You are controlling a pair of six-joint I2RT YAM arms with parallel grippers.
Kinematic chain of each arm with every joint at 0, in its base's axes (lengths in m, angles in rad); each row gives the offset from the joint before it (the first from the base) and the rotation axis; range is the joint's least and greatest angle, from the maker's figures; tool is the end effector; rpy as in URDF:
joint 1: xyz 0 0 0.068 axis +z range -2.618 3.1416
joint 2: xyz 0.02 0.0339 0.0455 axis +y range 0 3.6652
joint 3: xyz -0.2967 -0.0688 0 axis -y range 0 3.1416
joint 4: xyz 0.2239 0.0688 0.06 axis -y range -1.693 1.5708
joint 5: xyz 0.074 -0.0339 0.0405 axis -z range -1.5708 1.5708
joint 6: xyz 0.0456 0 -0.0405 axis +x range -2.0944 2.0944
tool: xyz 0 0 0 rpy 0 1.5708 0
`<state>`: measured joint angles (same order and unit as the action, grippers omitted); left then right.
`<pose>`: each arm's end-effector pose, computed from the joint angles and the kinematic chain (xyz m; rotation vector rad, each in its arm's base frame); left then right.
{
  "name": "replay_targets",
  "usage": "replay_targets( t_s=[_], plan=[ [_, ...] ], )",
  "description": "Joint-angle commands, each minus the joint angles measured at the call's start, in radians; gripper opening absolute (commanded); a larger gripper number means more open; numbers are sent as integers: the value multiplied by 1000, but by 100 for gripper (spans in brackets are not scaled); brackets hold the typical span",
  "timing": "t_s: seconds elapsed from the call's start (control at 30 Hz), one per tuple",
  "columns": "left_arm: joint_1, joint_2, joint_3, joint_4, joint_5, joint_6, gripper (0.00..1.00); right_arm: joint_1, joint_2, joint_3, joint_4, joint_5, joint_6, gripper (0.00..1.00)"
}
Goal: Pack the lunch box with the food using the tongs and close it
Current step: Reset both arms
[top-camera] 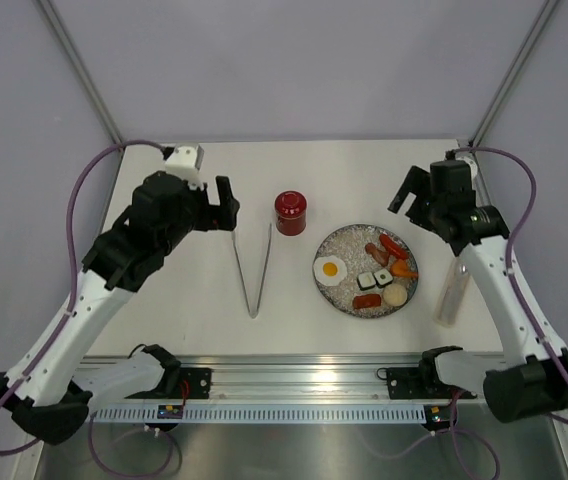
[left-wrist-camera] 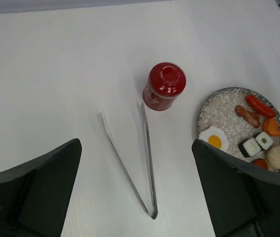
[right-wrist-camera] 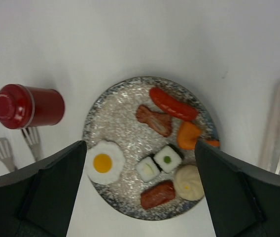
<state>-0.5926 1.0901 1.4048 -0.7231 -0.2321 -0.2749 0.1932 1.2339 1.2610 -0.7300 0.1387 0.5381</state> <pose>0.1600 -0.0951 0.4559 0.1633 1.9763 -0.3367 0.2319 0.0389 0.3825 0.4625 2.2285 0.2294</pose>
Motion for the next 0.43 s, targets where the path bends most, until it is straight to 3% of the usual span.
replay_targets(
  t_s=[0.0,0.17,0.4],
  plan=[
    [-3,-88,-251,65,-98,-53,99,-1,-157,-84,-134,216,-110,99],
    [-1,-327,-476,54,-102,-167,99,0,-378,-166,-200,265,-49,99],
    [-1,-421,-457,-24,-110,-213,99,-1,-468,-201,-269,288,17,100]
  ],
)
